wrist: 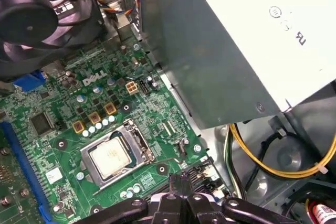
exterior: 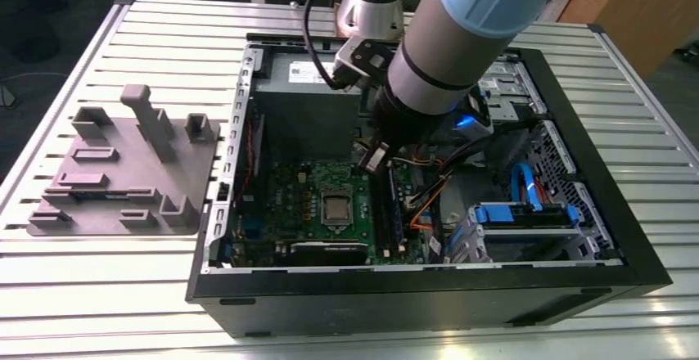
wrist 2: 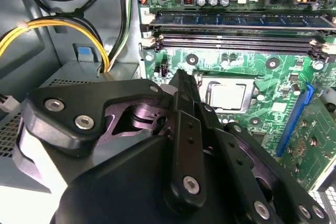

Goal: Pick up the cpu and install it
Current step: 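Install the first cpu locking lever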

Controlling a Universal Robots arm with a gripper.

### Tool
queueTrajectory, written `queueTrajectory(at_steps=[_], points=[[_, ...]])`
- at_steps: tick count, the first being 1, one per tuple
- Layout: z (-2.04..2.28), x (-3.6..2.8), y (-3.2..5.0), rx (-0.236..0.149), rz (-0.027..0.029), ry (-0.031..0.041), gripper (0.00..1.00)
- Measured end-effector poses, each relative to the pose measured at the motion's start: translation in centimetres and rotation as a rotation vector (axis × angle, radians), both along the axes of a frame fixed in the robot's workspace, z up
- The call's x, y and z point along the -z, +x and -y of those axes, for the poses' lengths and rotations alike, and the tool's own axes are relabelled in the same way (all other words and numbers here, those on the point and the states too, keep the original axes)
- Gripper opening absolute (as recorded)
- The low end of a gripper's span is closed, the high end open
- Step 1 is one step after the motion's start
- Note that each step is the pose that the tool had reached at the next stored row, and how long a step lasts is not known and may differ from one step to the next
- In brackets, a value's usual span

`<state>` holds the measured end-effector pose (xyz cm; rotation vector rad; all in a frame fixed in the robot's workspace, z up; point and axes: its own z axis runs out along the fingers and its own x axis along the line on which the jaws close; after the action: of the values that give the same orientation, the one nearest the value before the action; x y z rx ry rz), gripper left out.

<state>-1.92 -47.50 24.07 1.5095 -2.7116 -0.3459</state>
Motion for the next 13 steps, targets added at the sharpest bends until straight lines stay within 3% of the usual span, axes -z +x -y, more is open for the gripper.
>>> queueTrajectory(at_steps=[4, 9, 13], points=[[-0.13, 0.01, 0.11, 0.0, 0.0, -0.0001, 0.1], [-0.99, 0.17, 0.17, 0.0, 0.0, -0.0002, 0.1], [-1.32, 0.37, 0.18, 0.0, 0.0001, 0.0001, 0.1]])
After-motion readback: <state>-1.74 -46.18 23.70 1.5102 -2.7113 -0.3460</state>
